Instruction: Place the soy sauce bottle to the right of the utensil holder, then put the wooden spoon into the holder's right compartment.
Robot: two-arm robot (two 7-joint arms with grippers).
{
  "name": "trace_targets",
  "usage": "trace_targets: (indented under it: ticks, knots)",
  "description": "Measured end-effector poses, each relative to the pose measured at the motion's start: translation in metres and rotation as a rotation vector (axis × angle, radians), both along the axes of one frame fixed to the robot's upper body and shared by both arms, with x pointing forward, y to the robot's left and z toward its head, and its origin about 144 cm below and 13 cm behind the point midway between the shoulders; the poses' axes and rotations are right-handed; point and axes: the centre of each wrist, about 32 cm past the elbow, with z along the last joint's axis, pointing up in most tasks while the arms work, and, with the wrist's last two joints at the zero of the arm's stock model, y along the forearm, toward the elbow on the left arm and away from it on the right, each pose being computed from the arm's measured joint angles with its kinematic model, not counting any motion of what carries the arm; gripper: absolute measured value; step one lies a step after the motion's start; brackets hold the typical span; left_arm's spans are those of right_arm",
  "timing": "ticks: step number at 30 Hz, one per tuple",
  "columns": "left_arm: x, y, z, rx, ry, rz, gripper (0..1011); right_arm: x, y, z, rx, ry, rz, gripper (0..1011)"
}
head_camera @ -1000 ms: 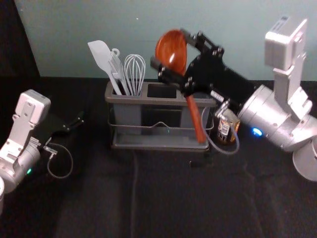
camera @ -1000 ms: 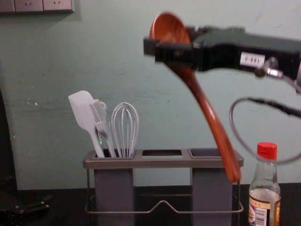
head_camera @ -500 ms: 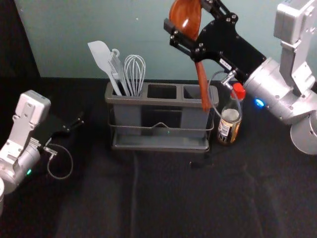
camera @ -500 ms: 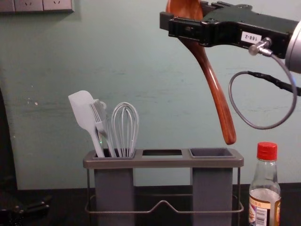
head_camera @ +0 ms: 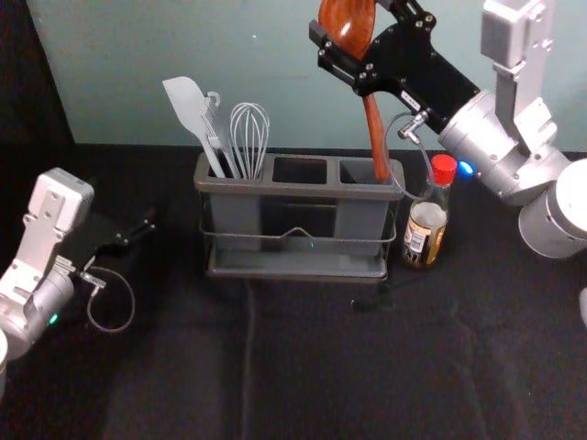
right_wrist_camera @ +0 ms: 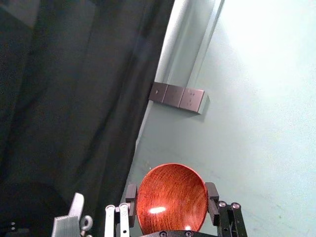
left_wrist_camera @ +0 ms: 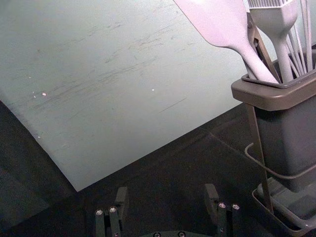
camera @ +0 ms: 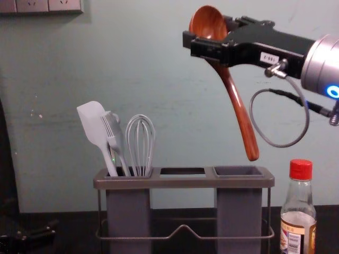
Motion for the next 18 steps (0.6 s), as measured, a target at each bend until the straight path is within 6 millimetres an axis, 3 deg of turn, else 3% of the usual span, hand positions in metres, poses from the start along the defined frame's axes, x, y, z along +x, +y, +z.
trace_targets:
  ticks: [18]
  knots:
    - [0.000, 0.000, 0.000, 0.000, 0.000, 0.000, 1005, 0.025, 0.007, -0.010, -0.032, 0.027, -0.014, 841]
